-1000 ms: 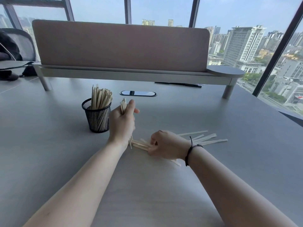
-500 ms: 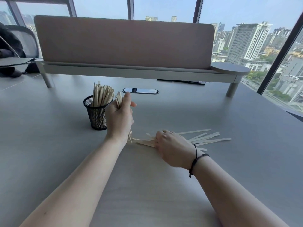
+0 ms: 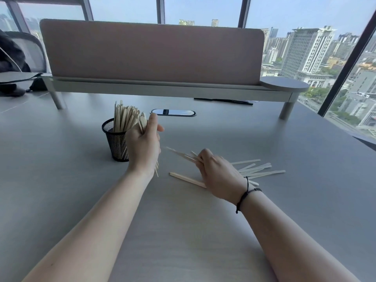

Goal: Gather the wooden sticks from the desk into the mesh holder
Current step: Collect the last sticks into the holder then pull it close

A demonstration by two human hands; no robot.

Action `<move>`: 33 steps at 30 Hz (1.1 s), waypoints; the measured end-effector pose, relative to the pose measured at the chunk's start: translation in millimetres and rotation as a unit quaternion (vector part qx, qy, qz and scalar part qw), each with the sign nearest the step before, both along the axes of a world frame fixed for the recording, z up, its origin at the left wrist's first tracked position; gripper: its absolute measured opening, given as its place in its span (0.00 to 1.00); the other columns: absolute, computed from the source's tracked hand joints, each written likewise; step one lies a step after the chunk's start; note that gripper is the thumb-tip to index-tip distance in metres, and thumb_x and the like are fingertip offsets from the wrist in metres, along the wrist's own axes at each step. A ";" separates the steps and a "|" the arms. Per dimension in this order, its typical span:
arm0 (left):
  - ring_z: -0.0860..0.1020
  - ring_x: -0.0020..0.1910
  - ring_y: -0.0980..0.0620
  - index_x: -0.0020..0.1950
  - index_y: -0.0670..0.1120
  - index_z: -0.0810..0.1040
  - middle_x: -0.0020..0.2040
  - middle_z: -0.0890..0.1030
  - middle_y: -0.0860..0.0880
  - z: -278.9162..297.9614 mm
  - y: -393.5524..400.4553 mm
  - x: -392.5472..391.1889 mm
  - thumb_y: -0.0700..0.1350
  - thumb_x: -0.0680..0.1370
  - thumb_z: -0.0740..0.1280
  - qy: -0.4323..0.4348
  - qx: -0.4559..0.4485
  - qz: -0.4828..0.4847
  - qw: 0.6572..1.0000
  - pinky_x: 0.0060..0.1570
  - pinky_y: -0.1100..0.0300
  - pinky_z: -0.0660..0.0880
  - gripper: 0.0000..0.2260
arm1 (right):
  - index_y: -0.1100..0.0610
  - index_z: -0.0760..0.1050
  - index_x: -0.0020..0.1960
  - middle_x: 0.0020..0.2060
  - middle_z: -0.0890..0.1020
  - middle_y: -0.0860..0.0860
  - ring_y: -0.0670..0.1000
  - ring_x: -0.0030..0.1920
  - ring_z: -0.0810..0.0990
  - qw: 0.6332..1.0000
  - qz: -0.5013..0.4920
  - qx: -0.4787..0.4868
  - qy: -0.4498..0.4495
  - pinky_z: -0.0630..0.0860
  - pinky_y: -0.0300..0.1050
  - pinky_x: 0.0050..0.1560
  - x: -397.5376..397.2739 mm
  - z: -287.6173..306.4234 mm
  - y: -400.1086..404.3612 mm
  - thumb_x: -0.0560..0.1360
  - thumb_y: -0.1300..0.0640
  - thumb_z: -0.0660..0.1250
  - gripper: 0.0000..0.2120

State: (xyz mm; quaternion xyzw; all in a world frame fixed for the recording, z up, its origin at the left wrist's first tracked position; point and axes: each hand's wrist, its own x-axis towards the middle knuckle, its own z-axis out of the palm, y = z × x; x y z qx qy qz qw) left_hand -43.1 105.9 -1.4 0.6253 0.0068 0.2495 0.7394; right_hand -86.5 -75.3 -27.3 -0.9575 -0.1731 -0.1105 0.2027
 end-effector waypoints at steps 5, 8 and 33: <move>0.69 0.27 0.52 0.28 0.53 0.68 0.26 0.71 0.51 -6.7 7.0 -3.9 0.55 0.80 0.70 -0.120 0.324 -0.048 0.937 0.33 0.54 0.66 0.22 | 0.57 0.66 0.50 0.33 0.74 0.54 0.65 0.34 0.73 0.997 -0.036 0.045 -0.055 0.72 0.56 0.35 6.6 -0.4 -9.9 0.83 0.52 0.54 0.08; 0.77 0.36 0.58 0.42 0.52 0.83 0.38 0.82 0.55 -9.3 2.0 -12.3 0.65 0.67 0.76 -0.003 0.492 -0.175 0.853 0.40 0.59 0.73 0.18 | 0.57 0.69 0.50 0.34 0.76 0.53 0.63 0.36 0.74 0.993 -0.065 0.077 -0.061 0.71 0.55 0.35 11.1 4.0 -16.9 0.83 0.50 0.54 0.11; 0.78 0.51 0.45 0.55 0.47 0.79 0.50 0.81 0.47 -12.0 -26.9 -26.2 0.48 0.81 0.67 0.046 0.670 -0.250 0.698 0.49 0.55 0.74 0.06 | 0.56 0.62 0.32 0.24 0.62 0.52 0.50 0.24 0.58 0.811 -0.087 0.568 0.114 0.58 0.41 0.27 19.6 10.5 -14.9 0.78 0.47 0.69 0.24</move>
